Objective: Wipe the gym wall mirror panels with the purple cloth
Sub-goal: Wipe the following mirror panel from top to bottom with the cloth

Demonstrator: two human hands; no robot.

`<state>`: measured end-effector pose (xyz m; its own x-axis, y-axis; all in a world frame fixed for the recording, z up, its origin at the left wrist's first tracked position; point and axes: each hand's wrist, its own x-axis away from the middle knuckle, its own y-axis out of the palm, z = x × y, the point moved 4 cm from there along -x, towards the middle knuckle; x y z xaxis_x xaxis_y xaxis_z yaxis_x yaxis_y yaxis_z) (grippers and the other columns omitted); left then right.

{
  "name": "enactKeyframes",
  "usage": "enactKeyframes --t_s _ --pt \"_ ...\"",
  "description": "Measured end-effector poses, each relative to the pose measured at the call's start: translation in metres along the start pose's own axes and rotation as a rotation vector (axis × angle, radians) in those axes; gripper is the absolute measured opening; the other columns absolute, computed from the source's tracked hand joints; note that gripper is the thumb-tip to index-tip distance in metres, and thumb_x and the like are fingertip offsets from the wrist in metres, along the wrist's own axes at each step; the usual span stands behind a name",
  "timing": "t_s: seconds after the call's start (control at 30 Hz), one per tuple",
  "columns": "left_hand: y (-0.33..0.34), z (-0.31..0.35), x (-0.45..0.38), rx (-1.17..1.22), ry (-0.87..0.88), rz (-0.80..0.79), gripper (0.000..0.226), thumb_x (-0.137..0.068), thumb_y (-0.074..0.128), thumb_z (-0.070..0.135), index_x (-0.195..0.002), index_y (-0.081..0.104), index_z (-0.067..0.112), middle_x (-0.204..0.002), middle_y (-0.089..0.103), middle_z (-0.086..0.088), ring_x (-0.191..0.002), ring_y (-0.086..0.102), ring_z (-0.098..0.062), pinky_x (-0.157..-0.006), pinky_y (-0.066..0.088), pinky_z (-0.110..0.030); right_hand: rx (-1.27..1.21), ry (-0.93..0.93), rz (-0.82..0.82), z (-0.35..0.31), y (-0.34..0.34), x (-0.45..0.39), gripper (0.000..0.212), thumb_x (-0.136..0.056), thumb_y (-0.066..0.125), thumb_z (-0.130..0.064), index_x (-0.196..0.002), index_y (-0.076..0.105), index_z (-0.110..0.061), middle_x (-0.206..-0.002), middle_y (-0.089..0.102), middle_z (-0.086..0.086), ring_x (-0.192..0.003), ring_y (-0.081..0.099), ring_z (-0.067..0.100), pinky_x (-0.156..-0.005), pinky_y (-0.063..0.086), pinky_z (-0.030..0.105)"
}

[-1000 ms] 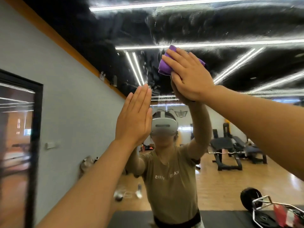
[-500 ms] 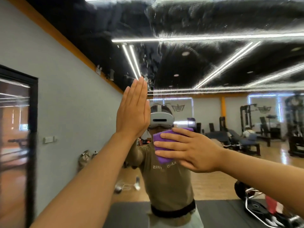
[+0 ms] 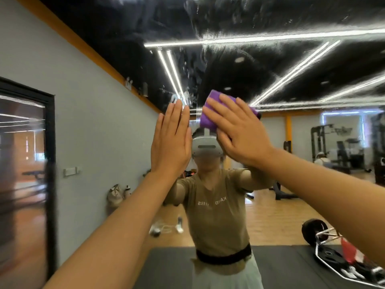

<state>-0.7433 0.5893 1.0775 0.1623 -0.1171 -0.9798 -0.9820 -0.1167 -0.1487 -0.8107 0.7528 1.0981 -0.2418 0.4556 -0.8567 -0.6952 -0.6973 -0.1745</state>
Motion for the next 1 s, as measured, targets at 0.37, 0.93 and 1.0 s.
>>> enactKeyframes --t_s 0.37,0.93,1.0 --pt "-0.001 0.0 0.068 0.079 0.074 -0.042 0.058 -0.106 0.029 0.03 -0.159 0.021 0.01 -0.167 0.015 -0.01 -0.154 0.005 -0.02 -0.125 -0.004 -0.031 0.096 -0.517 -0.357 -0.08 0.026 0.178 0.058 -0.104 0.037 -0.039 -0.159 0.025 -0.03 -0.167 0.019 -0.005 -0.156 0.013 0.019 -0.127 -0.002 0.041" --pt "0.012 -0.003 0.088 -0.053 0.106 0.003 0.059 -0.103 0.029 0.027 -0.158 0.019 0.01 -0.166 0.019 -0.011 -0.155 0.013 -0.025 -0.126 0.006 -0.039 0.051 0.075 0.018 0.011 0.005 -0.037 0.05 -0.105 0.036 -0.029 -0.154 0.04 -0.02 -0.161 0.037 0.007 -0.152 0.026 0.027 -0.125 0.01 0.045" --pt "0.013 -0.003 0.089 -0.056 0.114 0.011 0.059 -0.103 0.03 0.027 -0.158 0.017 0.011 -0.166 0.019 -0.011 -0.155 0.014 -0.026 -0.126 0.005 -0.039 0.038 0.036 0.027 -0.008 0.012 -0.01 0.051 -0.103 0.037 -0.029 -0.153 0.041 -0.019 -0.16 0.038 0.009 -0.151 0.027 0.029 -0.125 0.014 0.049"
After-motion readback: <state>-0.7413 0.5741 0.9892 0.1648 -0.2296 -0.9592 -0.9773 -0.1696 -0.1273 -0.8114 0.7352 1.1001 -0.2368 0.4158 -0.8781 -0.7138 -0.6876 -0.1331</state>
